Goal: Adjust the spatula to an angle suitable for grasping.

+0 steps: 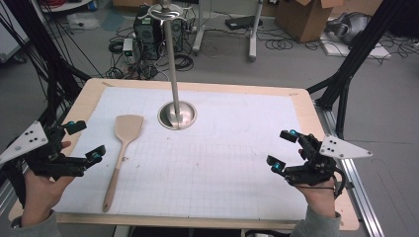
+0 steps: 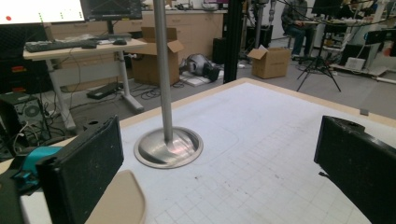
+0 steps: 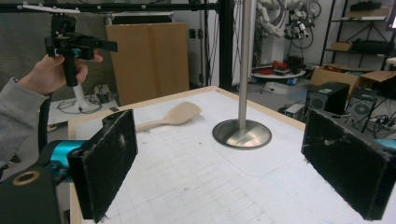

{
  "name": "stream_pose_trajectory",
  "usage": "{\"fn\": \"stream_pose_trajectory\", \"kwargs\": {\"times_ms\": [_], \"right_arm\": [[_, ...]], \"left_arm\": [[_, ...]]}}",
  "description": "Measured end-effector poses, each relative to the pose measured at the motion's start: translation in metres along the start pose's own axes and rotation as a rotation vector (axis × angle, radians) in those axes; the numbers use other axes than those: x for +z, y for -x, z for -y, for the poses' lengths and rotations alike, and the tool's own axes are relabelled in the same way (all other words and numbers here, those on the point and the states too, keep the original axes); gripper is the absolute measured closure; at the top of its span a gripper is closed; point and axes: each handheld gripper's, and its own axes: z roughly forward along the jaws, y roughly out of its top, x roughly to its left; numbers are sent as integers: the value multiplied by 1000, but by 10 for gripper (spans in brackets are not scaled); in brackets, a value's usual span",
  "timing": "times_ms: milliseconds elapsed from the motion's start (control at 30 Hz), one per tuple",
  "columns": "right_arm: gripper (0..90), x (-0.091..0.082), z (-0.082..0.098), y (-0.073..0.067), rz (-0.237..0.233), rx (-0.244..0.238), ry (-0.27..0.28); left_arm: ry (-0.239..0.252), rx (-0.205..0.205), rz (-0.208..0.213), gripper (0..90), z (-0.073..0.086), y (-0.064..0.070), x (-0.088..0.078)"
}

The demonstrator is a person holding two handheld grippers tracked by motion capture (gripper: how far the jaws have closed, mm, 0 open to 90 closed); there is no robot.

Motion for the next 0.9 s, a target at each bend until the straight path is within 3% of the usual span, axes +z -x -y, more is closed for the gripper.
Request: {"fn": "stream_pose_trajectory", "kwargs": {"times_ms": [333, 433, 467, 567, 900], "right_arm": [[95, 4, 0, -1, -6, 3, -9], [95, 5, 0, -2, -6, 1, -14], [95, 5, 0, -2, -4, -2, -14], [95, 6, 1, -2, -4, 1, -22], [95, 11, 2, -3, -13, 2, -49]], "left_arm": [[-38, -6, -25, 17, 4, -5, 1], [-39, 3, -41, 18, 4, -6, 1], [-38, 22, -71, 18, 5, -7, 0], [-55, 16, -76, 40, 8, -9, 1], [-130, 30, -96, 314, 16, -11, 6]]}}
